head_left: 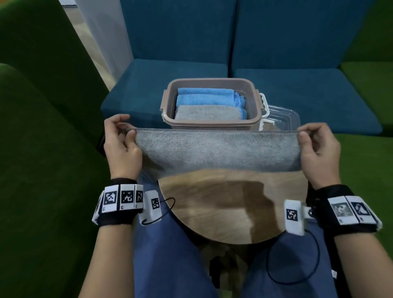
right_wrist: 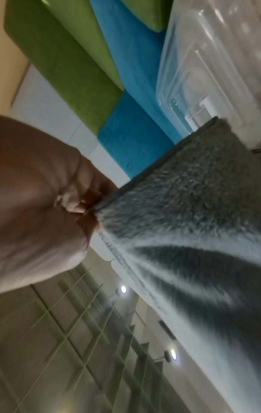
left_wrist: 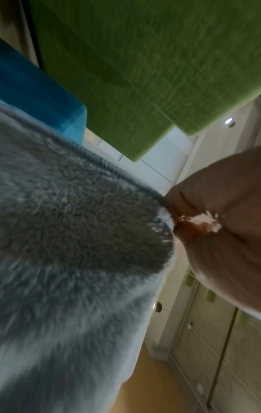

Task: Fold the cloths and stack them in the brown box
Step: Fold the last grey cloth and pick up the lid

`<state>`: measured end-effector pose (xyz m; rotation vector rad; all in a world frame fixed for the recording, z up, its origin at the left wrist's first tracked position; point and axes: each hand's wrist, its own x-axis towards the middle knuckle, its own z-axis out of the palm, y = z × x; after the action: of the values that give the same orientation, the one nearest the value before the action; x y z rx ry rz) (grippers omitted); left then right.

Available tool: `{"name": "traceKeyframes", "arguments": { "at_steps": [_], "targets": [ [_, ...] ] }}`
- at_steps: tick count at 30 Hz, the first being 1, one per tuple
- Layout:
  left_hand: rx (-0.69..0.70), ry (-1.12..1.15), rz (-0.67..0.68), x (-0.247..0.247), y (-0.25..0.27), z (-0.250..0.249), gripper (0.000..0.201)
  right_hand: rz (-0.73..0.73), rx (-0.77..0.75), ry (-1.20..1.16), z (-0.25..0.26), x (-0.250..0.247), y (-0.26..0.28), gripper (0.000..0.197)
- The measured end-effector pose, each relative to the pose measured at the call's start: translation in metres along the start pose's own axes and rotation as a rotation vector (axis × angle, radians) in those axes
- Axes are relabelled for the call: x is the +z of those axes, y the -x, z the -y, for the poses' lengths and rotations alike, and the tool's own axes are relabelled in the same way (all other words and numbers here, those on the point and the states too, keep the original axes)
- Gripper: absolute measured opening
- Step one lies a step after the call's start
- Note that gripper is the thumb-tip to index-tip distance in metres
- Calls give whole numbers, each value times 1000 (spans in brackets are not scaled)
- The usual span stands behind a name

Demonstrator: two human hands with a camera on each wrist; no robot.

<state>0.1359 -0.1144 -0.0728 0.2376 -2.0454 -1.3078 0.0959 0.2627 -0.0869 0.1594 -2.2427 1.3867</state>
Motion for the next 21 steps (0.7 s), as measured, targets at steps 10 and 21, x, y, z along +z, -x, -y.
{"name": "traceKeyframes", "arguments": {
  "at_steps": [10, 21],
  "targets": [
    [-254, -600, 455, 58, 2, 73, 53, 337, 297, 485, -51, 45, 3, 43],
    [-129, -735, 1155, 116, 115, 78, 73, 1137, 84, 742, -41, 136, 107, 70]
  ]
}}
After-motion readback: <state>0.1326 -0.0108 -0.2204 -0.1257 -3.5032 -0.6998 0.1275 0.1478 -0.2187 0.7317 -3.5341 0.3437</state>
